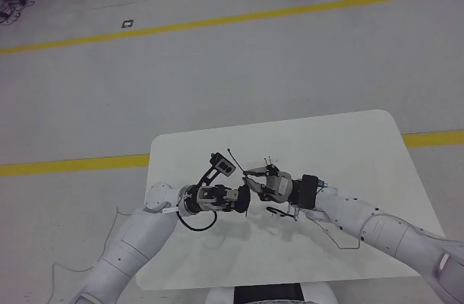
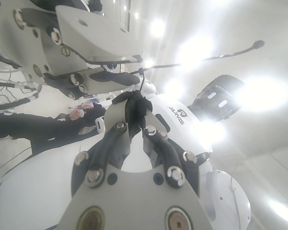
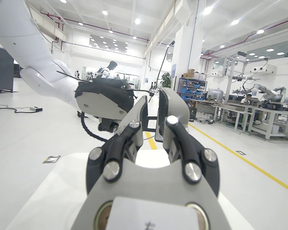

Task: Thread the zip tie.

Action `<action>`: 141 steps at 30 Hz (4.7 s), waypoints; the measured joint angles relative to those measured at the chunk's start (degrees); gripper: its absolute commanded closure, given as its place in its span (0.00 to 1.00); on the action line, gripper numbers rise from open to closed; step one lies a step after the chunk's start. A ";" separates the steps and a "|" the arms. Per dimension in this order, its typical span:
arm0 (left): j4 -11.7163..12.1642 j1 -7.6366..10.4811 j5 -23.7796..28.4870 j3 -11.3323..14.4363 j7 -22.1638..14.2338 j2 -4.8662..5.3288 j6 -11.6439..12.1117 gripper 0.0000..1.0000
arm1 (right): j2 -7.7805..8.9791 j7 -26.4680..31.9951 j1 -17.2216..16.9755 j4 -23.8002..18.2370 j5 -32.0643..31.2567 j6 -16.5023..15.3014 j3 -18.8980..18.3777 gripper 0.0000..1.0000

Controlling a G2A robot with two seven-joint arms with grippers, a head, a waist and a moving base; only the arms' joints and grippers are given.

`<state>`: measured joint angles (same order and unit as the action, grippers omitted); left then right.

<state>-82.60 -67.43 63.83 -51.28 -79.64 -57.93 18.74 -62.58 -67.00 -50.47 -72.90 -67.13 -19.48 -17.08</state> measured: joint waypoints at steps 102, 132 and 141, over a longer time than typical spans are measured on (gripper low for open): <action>0.00 0.00 0.00 0.00 0.00 0.00 0.00 1.00 | -1.87 -6.22 3.87 4.50 5.48 0.00 7.34 0.87; 0.00 0.00 0.00 0.00 0.00 0.00 0.00 1.00 | -2.72 -6.26 4.47 5.46 4.79 0.00 7.34 0.89; 0.00 0.00 0.00 0.00 0.00 0.00 0.00 1.00 | -2.68 -6.20 4.59 5.54 4.62 0.00 7.34 0.91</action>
<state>-82.60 -67.43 63.83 -51.28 -79.64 -57.93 18.74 -65.25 -73.20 -45.88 -67.36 -62.51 -19.48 -9.74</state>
